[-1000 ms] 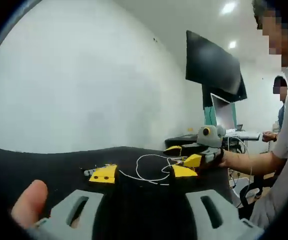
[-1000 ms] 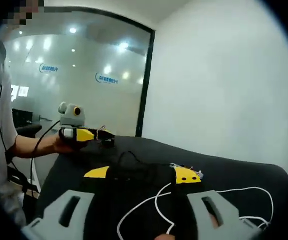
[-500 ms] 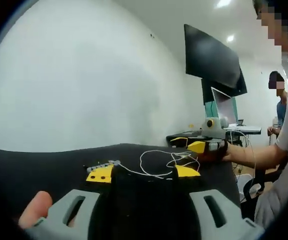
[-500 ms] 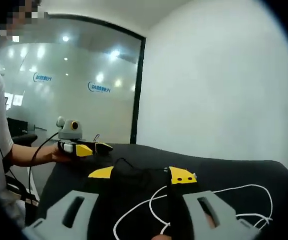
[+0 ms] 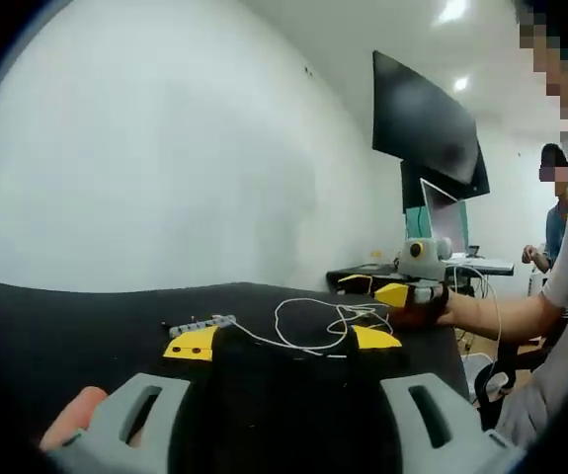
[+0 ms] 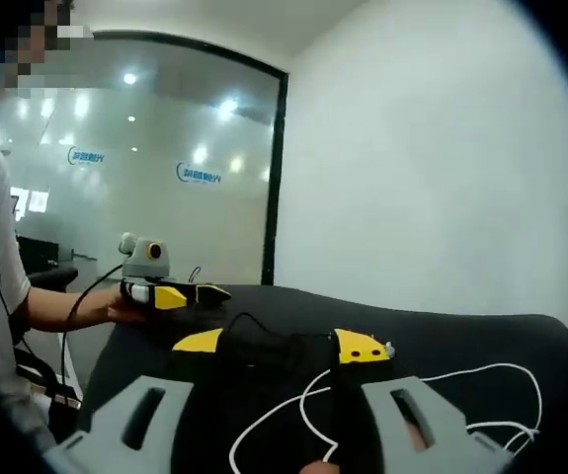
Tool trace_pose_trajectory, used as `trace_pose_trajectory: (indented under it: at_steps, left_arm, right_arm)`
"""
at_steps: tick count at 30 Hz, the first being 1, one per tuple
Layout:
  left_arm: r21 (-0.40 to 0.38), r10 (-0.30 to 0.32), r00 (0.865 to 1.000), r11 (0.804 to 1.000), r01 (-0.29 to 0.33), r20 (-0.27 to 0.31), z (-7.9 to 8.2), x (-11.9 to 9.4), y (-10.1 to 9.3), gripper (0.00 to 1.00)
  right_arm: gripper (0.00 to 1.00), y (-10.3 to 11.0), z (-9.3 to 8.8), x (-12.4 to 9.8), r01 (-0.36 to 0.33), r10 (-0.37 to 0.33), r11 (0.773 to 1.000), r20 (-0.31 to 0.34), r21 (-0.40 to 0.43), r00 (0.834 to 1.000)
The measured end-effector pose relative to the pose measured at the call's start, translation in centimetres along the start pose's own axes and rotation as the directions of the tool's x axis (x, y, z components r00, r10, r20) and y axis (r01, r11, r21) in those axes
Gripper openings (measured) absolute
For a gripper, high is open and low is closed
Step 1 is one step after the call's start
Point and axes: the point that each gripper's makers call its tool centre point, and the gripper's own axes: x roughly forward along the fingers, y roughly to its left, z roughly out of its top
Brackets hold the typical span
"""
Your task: Grab the wires, straighten them and put them on the rack
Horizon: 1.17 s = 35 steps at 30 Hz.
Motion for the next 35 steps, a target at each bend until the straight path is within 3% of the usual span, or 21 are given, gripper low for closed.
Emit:
trace_pose_trajectory:
  at_steps: [5,15,20,27,35]
  left_arm:
    - [0.004,0.009,1.000,1.000,-0.009,-0.011,-0.2,0.1,-0.4,0.53]
    - [0.017,0.012,1.000,1.000,-0.012,-0.001,0.0,-0.1,-0.2,0.51]
    - [0.012,0.013,1.000,1.000,-0.013,-0.006,-0.1,0.0,-0.4,0.51]
    - [0.030,0.012,1.000,0.999,-0.012,-0.024,-0.5,0.1,0.1,0.51]
    - [0.026,0.031,0.999,0.999,-0.030,-0.032,-0.6,0.1,0.7,0.51]
  right_arm:
    - [0.39,-0.2,0.3,-0.2,0.012,-0.012,1.000,0.018,0.016,1.000]
    - [0.39,-0.2,-0.5,0.0,0.003,-0.002,1.000,-0.017,0.021,1.000]
    - [0.39,-0.2,-0.1,-0.2,0.008,-0.008,1.000,0.003,0.021,1.000]
    - [0.38,-1.1,0.1,-0.2,0.027,-0.028,0.998,0.016,0.060,0.999]
    - [0.38,-1.2,-0.3,-0.1,0.036,-0.035,0.998,-0.010,0.043,0.999]
